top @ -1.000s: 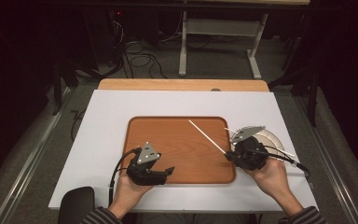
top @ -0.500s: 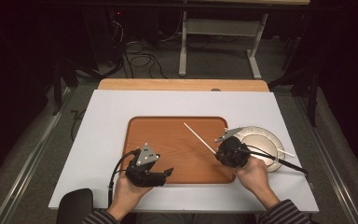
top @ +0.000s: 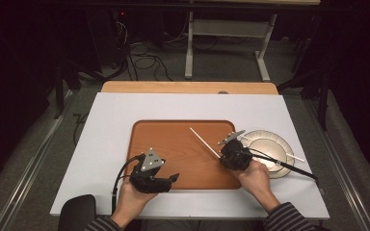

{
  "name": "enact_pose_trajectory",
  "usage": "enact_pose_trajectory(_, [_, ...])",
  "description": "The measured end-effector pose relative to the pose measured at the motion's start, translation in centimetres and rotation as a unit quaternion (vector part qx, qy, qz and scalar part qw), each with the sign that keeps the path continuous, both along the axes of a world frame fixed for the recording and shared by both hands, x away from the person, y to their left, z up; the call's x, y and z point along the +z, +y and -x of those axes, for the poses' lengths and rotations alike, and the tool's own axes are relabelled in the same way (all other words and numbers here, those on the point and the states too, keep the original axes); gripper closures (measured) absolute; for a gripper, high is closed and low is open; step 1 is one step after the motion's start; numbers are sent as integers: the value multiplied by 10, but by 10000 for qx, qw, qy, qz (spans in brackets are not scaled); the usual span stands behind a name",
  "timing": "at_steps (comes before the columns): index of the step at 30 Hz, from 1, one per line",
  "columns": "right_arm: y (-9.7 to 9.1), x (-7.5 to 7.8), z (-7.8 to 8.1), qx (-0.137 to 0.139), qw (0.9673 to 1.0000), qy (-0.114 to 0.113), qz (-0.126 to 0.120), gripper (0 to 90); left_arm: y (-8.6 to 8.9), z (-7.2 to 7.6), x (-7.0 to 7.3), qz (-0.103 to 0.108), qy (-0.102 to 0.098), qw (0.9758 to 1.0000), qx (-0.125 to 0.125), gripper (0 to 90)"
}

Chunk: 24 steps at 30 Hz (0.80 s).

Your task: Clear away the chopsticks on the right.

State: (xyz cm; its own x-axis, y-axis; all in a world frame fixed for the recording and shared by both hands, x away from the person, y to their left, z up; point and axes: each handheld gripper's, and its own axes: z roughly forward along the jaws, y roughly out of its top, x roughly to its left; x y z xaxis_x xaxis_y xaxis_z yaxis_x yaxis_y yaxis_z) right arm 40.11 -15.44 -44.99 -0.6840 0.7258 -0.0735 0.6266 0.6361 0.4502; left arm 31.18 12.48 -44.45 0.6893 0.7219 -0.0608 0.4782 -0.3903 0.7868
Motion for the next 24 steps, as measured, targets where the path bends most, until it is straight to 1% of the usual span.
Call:
enact_pose_trajectory(1, [0,-2,-1,-4,10000,5,51,849,0,0,0,1,-3,10000,1,334])
enact_pose_trajectory(2, [1,-5,-1,-50,9999,19,157,832,0,0,0,1,-5,10000,3,334])
enact_pose_trajectory(3, [1,-5,-1,-50,9999,19,157,832,0,0,0,0,-4,10000,3,334])
enact_pose_trajectory(5, [1,-6,0,-67,9997,-44,232,799,0,0,0,-2,0,10000,4,333])
enact_pose_trajectory(7, [1,-6,1,-128,9995,-90,283,801,0,0,0,-3,2,10000,-1,333])
enact_pose_trajectory(8, [0,-6,1,-99,9992,-132,352,807,0,0,0,-1,-5,10000,1,334])
enact_pose_trajectory(12, [-1,-6,3,-200,9978,-277,575,829,0,1,0,-1,-7,10000,9,334])
enact_pose_trajectory(24, [-2,-6,4,-218,9972,-337,624,819,0,1,0,6,-9,10000,12,334])
